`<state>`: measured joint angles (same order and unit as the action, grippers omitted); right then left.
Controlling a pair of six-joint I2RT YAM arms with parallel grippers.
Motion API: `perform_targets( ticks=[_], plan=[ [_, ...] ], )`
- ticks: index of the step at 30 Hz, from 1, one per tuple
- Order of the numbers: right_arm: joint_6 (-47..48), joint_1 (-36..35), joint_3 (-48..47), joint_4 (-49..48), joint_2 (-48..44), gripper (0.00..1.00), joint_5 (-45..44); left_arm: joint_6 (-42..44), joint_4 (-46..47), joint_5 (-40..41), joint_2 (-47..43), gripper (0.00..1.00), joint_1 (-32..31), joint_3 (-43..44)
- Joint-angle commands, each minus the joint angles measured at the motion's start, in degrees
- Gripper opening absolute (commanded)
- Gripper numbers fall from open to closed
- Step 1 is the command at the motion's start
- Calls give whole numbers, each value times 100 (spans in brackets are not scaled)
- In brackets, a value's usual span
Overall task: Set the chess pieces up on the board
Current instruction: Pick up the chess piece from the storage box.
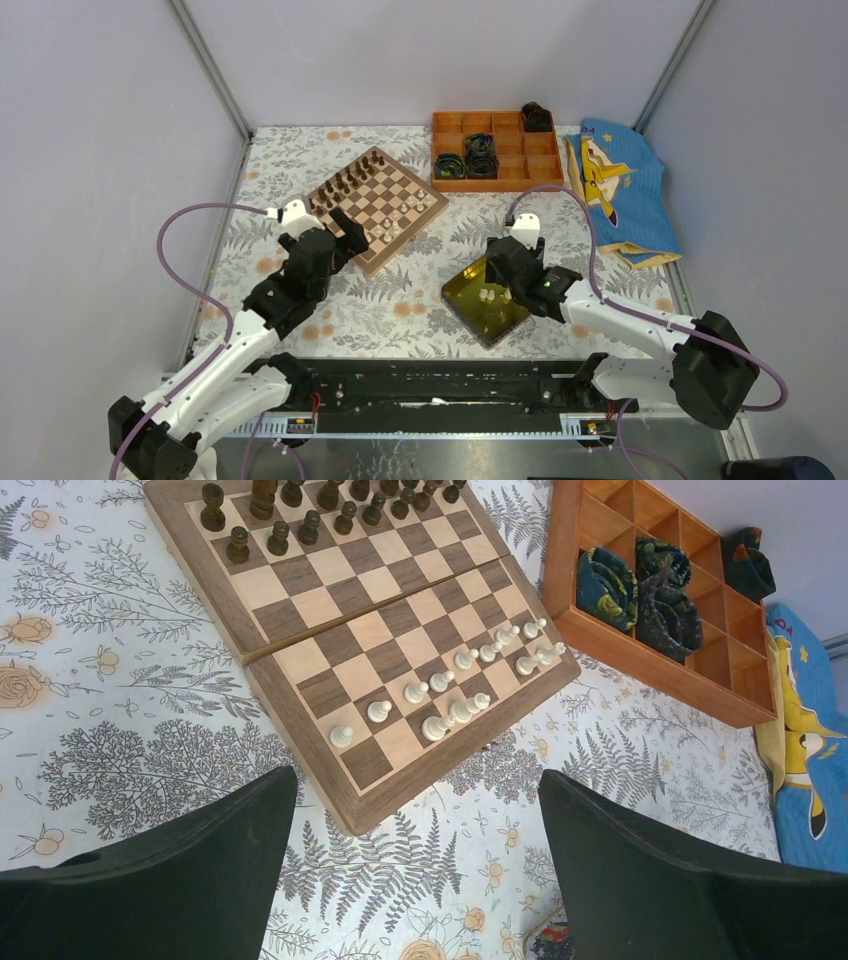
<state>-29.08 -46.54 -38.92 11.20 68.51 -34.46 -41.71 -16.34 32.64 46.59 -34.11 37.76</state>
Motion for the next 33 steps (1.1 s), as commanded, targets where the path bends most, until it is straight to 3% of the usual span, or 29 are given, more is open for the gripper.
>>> perform_targets(
  ticks=[1,18,33],
  plan=[
    [-535,-33,43,61,-193,72,-334,-47,227,-6,-113,99,-43,-77],
    [-732,-33,218,372,-353,49,26,-56,274,-60,-80,99,-43,-90],
    [-1025,-65,442,506,-375,45,207,-56,316,-99,-112,99,-43,-117]
  ],
)
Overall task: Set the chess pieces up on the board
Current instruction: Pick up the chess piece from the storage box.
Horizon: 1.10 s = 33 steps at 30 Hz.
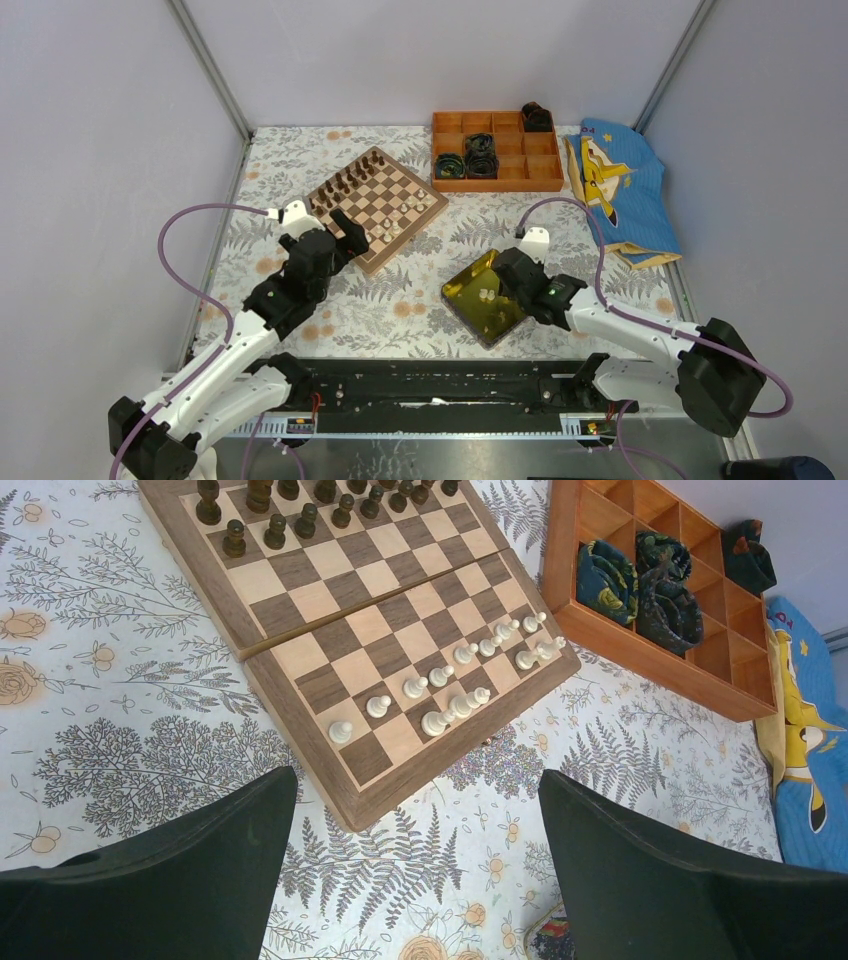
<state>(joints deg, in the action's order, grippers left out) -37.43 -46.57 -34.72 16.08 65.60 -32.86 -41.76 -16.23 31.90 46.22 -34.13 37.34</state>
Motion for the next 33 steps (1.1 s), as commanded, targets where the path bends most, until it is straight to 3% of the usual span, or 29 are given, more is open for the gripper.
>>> perform_targets(
  ticks=[1,27,33],
  plan=[
    [-196,-56,18,18,-61,45,73,-52,307,-26,-74,99,-41,-70],
    [-225,-63,172,-221,301,40,247,-61,335,3,-7,99,-41,-111],
    [-169,-62,152,-282,361,34,236,-53,340,2,-15,99,-41,-108]
  ],
)
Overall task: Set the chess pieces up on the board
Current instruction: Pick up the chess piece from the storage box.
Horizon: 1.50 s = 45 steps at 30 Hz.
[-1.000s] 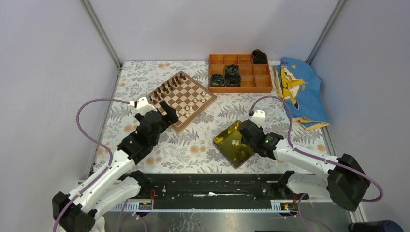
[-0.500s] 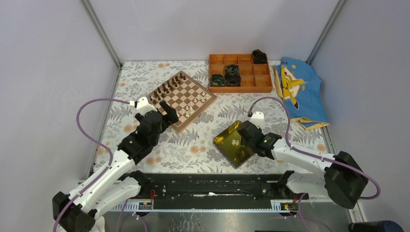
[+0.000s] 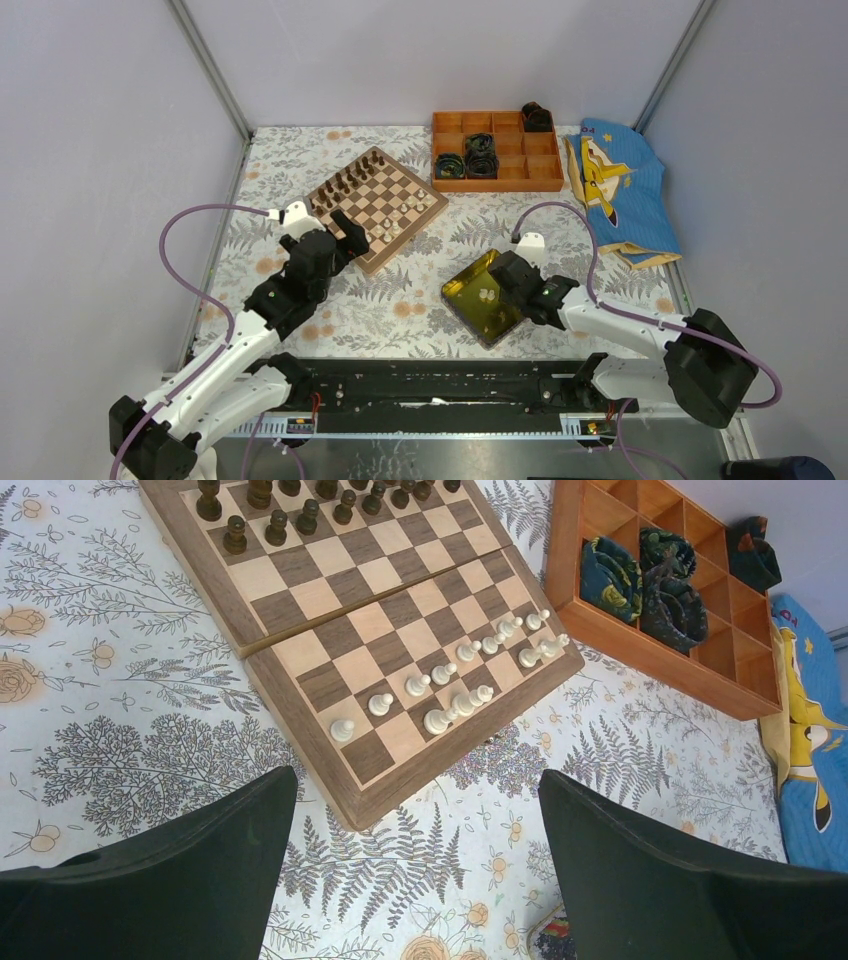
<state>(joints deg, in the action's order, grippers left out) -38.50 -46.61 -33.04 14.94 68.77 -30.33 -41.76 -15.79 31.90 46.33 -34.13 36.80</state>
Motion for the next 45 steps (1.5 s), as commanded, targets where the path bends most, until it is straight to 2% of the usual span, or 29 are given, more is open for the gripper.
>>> perform_targets(
  ticks=[1,9,14,21,27,45],
  plan=[
    [-58,-59,-16,-166,62,34,-19,-59,296,5,-29,99,-40,-52],
    [-36,-51,-16,-120,28,23,-44,-61,287,5,-52,99,-41,-62],
    [-35,-58,-8,-83,-4,21,-48,-69,286,1,-58,99,-41,-67],
    [2,-54,0,-84,-32,7,8,-69,265,11,-82,99,-41,-65],
    [116,-57,-53,-39,-111,0,100,-69,252,18,-92,99,-40,-60],
    [423,-164,-507,539,-546,0,315,-52,184,70,-119,99,-41,9]
  ],
)
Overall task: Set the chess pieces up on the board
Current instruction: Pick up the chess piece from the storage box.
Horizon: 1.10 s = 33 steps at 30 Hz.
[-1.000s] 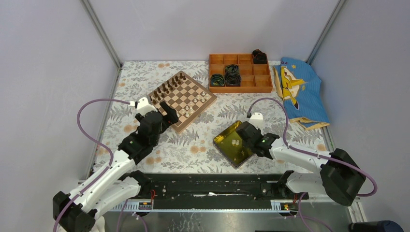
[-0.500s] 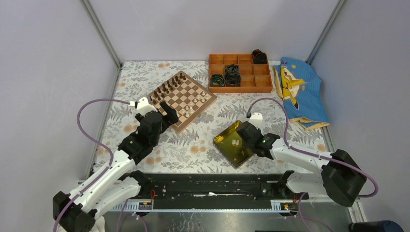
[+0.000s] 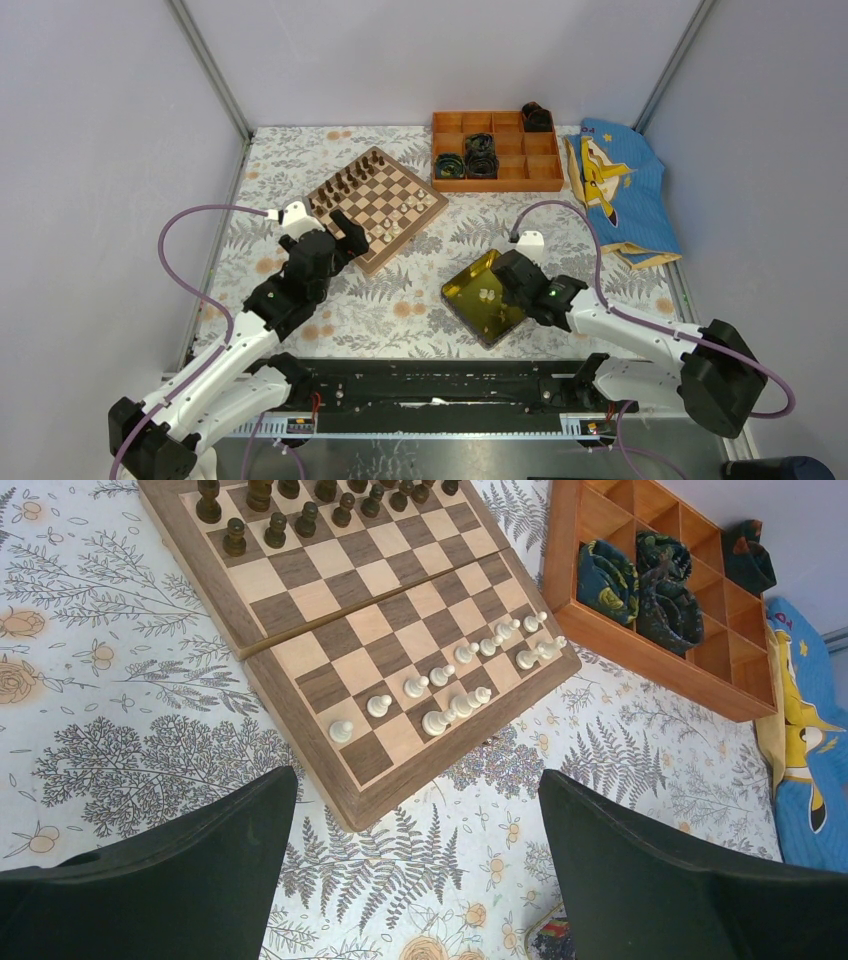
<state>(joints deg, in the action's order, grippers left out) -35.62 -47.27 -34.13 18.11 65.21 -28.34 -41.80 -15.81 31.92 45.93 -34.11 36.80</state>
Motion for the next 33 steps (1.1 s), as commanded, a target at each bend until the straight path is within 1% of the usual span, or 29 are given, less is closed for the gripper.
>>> perform_targets(
  ticks=[1,9,16,25,33],
  plan=[
    [156,-113,-446,273,-201,0,140,-47,192,71,-79,99,-43,7],
    [364,-204,-912,515,-157,0,244,-31,193,82,-43,99,-43,49],
    [597,-222,-1282,436,72,0,346,-30,175,95,-39,99,-43,71],
    [954,-218,-1920,-28,800,0,449,-33,183,104,22,99,-43,82],
    [1320,-213,-2706,-523,1821,0,583,-2,159,172,5,99,-43,109]
  ],
)
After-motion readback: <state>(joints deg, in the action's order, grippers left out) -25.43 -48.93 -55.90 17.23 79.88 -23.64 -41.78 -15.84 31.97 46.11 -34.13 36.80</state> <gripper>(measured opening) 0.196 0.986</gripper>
